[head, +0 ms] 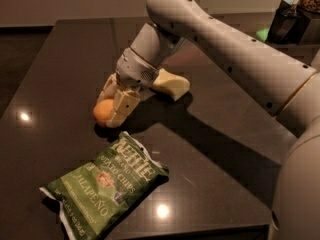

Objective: Move orange near green jalapeno chip bag

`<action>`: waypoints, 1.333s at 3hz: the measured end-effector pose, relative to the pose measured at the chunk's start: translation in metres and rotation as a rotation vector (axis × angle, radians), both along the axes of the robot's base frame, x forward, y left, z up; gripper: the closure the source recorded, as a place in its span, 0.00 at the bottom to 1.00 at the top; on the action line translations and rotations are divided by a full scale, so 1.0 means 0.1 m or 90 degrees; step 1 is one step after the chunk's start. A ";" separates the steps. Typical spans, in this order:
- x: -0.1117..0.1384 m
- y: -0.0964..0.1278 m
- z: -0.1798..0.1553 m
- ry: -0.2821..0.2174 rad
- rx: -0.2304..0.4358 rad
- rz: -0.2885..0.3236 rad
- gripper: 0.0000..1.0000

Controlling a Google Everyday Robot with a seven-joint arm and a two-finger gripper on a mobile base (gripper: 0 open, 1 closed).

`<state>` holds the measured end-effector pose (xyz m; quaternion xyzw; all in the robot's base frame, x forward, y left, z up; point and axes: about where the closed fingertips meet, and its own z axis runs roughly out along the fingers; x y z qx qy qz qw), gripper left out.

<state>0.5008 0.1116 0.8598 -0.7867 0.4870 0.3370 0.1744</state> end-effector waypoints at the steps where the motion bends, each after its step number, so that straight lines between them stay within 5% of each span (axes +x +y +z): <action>1: -0.02 0.02 -0.06 0.001 0.010 0.006 0.31; 2: -0.02 0.04 -0.07 0.000 0.013 0.006 0.08; 4: -0.02 0.06 -0.08 0.000 0.013 0.007 0.00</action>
Offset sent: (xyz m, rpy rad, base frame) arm -0.0017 0.0022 -0.0059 0.0166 0.0016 0.0093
